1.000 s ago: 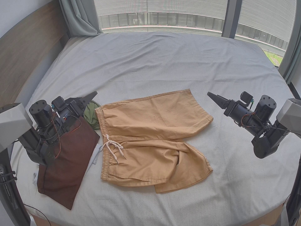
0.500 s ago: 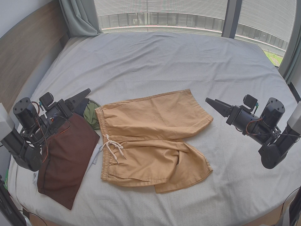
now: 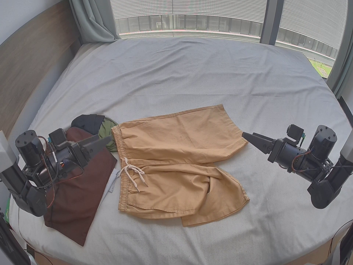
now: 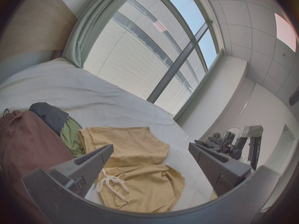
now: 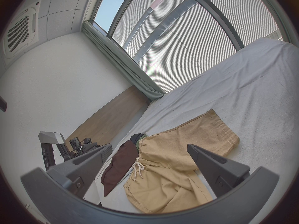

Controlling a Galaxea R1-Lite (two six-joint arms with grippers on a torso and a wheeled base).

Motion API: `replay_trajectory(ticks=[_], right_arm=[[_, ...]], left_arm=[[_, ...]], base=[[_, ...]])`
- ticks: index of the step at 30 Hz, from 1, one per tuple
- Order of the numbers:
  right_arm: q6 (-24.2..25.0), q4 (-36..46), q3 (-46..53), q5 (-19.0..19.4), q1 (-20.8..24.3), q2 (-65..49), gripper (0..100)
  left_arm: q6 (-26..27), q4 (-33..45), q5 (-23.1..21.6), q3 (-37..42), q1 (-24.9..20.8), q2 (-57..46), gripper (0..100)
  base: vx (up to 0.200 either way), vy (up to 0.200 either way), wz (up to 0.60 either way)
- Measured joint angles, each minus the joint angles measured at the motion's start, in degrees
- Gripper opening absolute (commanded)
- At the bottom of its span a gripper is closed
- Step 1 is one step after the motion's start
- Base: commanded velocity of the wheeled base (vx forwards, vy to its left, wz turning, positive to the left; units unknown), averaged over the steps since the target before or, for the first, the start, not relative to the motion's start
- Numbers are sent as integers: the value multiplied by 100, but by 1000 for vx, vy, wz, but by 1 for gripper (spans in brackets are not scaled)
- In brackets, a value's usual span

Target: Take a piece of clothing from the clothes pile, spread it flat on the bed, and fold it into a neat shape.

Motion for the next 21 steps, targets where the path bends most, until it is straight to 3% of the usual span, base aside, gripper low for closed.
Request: replay_trajectory(ticks=[10,21], right_arm=[[-574,5,111,-41,-27,233,100],[-594,2,124,-79,-49,513,100]], left_arm=[[805,2,-82,400,13,300,100],[884,-1,-273,474,52,686,100]], base=[[0,0,0],[0,0,0]])
